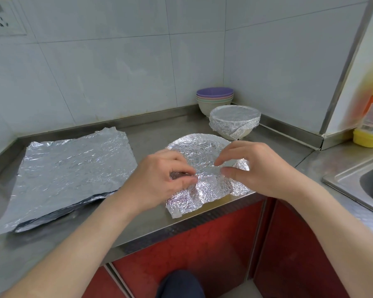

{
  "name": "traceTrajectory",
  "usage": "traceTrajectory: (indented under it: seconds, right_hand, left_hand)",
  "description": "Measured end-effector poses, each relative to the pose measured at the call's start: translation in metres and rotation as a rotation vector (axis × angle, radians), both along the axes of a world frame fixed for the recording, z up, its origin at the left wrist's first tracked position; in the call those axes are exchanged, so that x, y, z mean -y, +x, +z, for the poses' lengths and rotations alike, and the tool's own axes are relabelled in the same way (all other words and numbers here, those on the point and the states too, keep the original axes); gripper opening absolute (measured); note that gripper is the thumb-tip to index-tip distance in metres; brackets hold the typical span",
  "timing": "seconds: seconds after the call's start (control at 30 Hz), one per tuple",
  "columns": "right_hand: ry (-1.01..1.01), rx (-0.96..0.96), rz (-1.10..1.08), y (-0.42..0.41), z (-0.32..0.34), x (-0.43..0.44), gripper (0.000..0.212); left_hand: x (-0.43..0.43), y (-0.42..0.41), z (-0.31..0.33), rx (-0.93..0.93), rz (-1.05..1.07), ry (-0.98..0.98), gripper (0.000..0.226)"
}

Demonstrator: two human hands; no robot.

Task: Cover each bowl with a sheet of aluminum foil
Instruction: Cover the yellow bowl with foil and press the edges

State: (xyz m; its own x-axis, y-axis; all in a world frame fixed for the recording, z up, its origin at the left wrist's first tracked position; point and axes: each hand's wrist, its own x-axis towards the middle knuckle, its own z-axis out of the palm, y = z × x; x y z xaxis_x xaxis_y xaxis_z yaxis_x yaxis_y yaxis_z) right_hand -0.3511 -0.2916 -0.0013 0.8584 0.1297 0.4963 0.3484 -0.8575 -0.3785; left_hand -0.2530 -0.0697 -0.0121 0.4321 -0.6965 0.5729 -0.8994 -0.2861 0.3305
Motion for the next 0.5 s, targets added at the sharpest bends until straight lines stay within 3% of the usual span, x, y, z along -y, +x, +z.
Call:
traceTrajectory:
  seconds: [0.13, 0.3, 0.5]
  right_hand:
    - [0.057, 0.020, 0.018, 0.004, -0.003, -0.017, 0.007]
    - [-0.018, -0.006, 0.007, 0.010, -0.016, -0.030, 0.012]
    - [-0.139, 0.150, -0.047, 0.017, -0.026, -0.038, 0.006]
  left_hand:
    - [0.001, 0.000, -0.002, 0.085, -0.022, 0.059, 0.026]
    - [0.002, 0.002, -0.006, 0.195, -0.041, 0.093, 0.028]
    - [0.006, 0.005, -0.011, 0.347, -0.046, 0.120, 0.029]
